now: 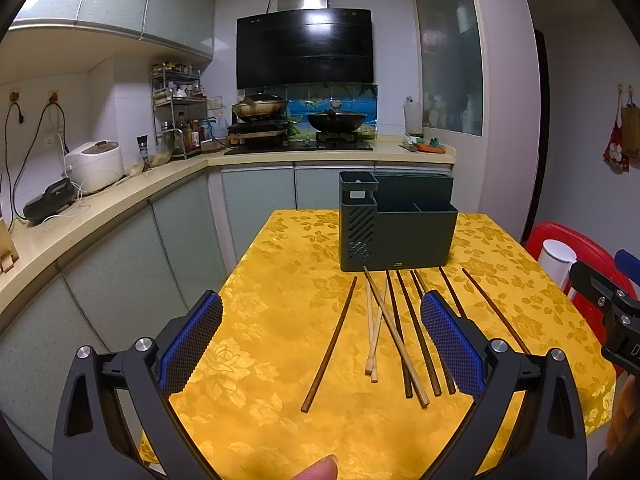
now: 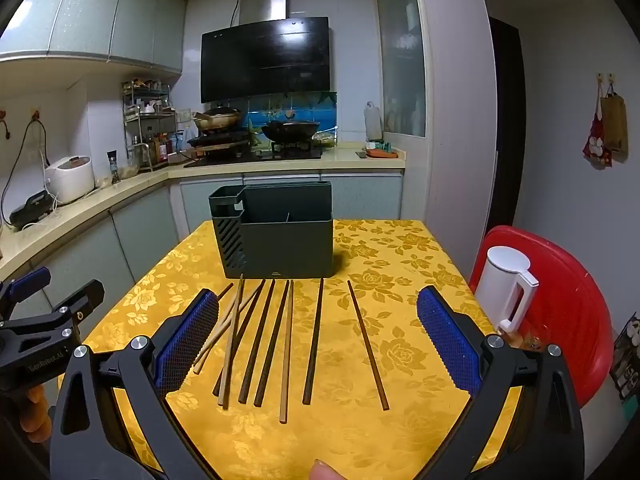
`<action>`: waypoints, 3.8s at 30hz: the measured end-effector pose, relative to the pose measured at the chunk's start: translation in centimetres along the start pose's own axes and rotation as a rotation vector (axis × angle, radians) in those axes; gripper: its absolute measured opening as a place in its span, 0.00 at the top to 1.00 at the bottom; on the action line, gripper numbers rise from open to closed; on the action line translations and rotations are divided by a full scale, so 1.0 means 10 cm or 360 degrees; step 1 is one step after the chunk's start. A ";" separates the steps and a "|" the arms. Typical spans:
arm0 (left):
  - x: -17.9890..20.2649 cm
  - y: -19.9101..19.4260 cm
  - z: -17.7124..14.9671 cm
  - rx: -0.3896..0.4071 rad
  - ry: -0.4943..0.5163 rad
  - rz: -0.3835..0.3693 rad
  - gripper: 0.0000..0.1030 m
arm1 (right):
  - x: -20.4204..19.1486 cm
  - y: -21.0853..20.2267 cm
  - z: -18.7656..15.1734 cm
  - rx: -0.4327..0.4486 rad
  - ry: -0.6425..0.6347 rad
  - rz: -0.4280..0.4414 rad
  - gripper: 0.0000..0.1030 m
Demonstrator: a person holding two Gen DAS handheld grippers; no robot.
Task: Organize utensils
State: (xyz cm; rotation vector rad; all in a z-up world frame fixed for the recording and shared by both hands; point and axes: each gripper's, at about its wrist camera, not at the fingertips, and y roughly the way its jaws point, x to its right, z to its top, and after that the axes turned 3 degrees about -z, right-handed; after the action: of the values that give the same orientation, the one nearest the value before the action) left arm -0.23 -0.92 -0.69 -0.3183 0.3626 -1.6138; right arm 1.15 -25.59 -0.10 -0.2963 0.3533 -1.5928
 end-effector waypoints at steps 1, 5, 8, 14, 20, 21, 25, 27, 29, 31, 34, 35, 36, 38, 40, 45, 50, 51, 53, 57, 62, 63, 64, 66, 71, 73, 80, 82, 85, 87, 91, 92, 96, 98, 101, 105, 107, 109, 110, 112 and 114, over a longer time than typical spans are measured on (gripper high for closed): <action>0.01 0.00 -0.01 0.0000 0.0002 0.0000 0.07 | 0.00 0.00 0.00 0.0001 -0.0002 -0.0001 0.06; 0.01 0.00 -0.01 -0.0007 0.0002 -0.0006 0.07 | 0.01 -0.01 0.00 0.0005 -0.0001 -0.0001 0.06; 0.01 0.01 -0.02 -0.0010 0.0000 -0.0006 0.07 | 0.01 -0.02 -0.01 0.0008 -0.0001 -0.0002 0.06; -0.01 0.02 -0.03 -0.0017 -0.0002 -0.0008 0.07 | 0.01 -0.03 -0.01 0.0013 0.0002 -0.0004 0.06; 0.00 0.02 -0.02 -0.0017 -0.0003 -0.0008 0.07 | 0.01 -0.04 -0.01 0.0019 0.0001 -0.0005 0.06; 0.00 0.02 -0.02 -0.0017 -0.0002 -0.0008 0.07 | 0.01 -0.04 -0.01 0.0020 0.0001 -0.0006 0.06; 0.00 0.02 -0.02 -0.0018 -0.0002 -0.0009 0.07 | 0.01 -0.02 -0.02 0.0019 0.0001 -0.0004 0.06; 0.01 0.03 -0.03 -0.0020 0.0000 -0.0009 0.07 | 0.01 -0.01 -0.03 0.0020 -0.0002 -0.0005 0.06; 0.02 0.03 -0.04 -0.0022 -0.0001 -0.0013 0.07 | 0.00 0.00 -0.05 0.0020 -0.0002 -0.0004 0.06; 0.02 0.02 -0.05 -0.0025 -0.0001 -0.0015 0.07 | 0.01 -0.05 -0.01 0.0019 -0.0001 -0.0003 0.06; 0.03 0.02 -0.07 -0.0027 0.0002 -0.0018 0.07 | 0.01 -0.04 0.00 0.0020 -0.0002 -0.0006 0.06; 0.03 0.03 -0.06 -0.0028 0.0002 -0.0018 0.07 | 0.00 -0.04 -0.01 0.0021 -0.0001 -0.0006 0.06; 0.04 0.03 -0.06 -0.0028 0.0001 -0.0019 0.07 | 0.01 -0.04 -0.01 0.0021 0.0000 -0.0006 0.06; 0.04 0.04 -0.06 -0.0031 0.0002 -0.0021 0.07 | 0.01 -0.04 -0.01 0.0022 -0.0001 -0.0005 0.06; 0.05 0.04 -0.07 -0.0033 0.0002 -0.0020 0.07 | 0.01 -0.05 0.00 0.0020 0.0000 -0.0005 0.06; 0.05 0.05 -0.07 -0.0036 0.0002 -0.0024 0.07 | 0.02 -0.05 0.00 0.0026 -0.0002 -0.0004 0.06; 0.06 0.05 -0.07 -0.0038 0.0003 -0.0023 0.07 | 0.02 -0.04 -0.01 0.0024 -0.0003 -0.0004 0.06; 0.06 0.04 -0.07 -0.0038 0.0004 -0.0024 0.07 | 0.02 -0.04 0.00 0.0024 -0.0002 -0.0004 0.06; 0.05 0.05 -0.07 -0.0038 0.0003 -0.0025 0.07 | 0.02 -0.04 -0.01 0.0026 0.0000 -0.0004 0.06; 0.05 0.05 -0.09 -0.0042 0.0004 -0.0028 0.07 | 0.00 -0.03 0.00 0.0025 -0.0001 -0.0005 0.06; 0.06 0.05 -0.11 -0.0048 0.0005 -0.0029 0.07 | 0.01 -0.02 0.00 0.0023 -0.0003 -0.0005 0.06; 0.05 0.05 -0.11 -0.0050 0.0004 -0.0030 0.07 | 0.01 -0.02 -0.01 0.0021 -0.0003 -0.0005 0.06; 0.05 0.06 -0.11 -0.0053 0.0004 -0.0031 0.07 | 0.02 -0.01 -0.02 0.0019 -0.0004 -0.0004 0.06; 0.05 0.06 -0.11 -0.0058 0.0004 -0.0034 0.07 | 0.01 -0.01 -0.02 0.0015 -0.0006 -0.0006 0.06; 0.03 0.07 -0.11 -0.0066 0.0004 -0.0034 0.07 | -0.01 -0.03 0.00 0.0017 -0.0005 -0.0006 0.06; 0.01 0.07 -0.12 -0.0070 0.0009 -0.0032 0.07 | 0.01 -0.01 -0.03 0.0012 -0.0009 -0.0009 0.06; -0.18 0.14 -0.06 -0.0089 -0.0014 0.0002 0.07 | 0.11 0.13 -0.10 -0.0010 -0.0010 -0.0044 0.06; -0.27 0.18 -0.03 -0.0100 -0.0039 0.0003 0.07 | 0.12 0.15 -0.11 -0.0017 -0.0021 -0.0058 0.06; -0.40 0.26 -0.04 -0.0144 -0.0068 0.0003 0.07 | 0.17 0.23 -0.15 -0.0056 -0.0039 -0.0074 0.06; -0.47 0.36 -0.08 -0.0192 -0.0089 -0.0004 0.07 | 0.21 0.28 -0.18 -0.0088 -0.0042 -0.0084 0.06; -0.52 0.55 -0.22 -0.0300 -0.0080 -0.0031 0.07 | 0.33 0.41 -0.29 -0.0157 -0.0037 -0.0103 0.06; -0.51 0.60 -0.26 -0.0318 -0.0072 -0.0033 0.07 | 0.35 0.43 -0.31 -0.0170 -0.0033 -0.0105 0.06; -0.45 0.79 -0.46 -0.0402 -0.0010 -0.0047 0.07 | 0.45 0.53 -0.42 -0.0221 -0.0027 -0.0115 0.06; -0.41 0.89 -0.56 -0.0449 0.0015 -0.0060 0.07 | 0.48 0.57 -0.47 -0.0236 -0.0033 -0.0116 0.06; -0.39 1.02 -0.70 -0.0506 0.0024 -0.0083 0.10 | 0.51 0.64 -0.55 -0.0267 -0.0043 -0.0121 0.06; -0.40 1.16 -0.84 -0.0593 0.0011 -0.0128 0.27 | 0.56 0.75 -0.66 -0.0305 -0.0055 -0.0125 0.06; -0.41 1.22 -0.91 -0.0637 -0.0013 -0.0144 0.37 | 0.58 0.79 -0.70 -0.0323 -0.0053 -0.0115 0.06; -0.40 1.23 -0.94 -0.0630 -0.0013 -0.0143 0.41 | 0.61 0.83 -0.75 -0.0345 -0.0050 -0.0099 0.06; -0.38 1.23 -0.95 -0.0621 0.0004 -0.0142 0.43 | 0.61 0.83 -0.77 -0.0349 -0.0053 -0.0091 0.06; -0.34 1.22 -0.96 -0.0600 0.0023 -0.0158 0.52 | 0.60 0.85 -0.81 -0.0351 -0.0069 -0.0077 0.06; -0.31 1.22 -0.96 -0.0584 0.0029 -0.0165 0.61 | 0.59 0.87 -0.86 -0.0354 -0.0100 -0.0076 0.06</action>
State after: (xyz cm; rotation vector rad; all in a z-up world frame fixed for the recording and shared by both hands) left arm 7.03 1.81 -14.46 -0.6093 0.6675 -1.6488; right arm 5.36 -31.45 -11.62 -0.5275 0.4785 -1.5889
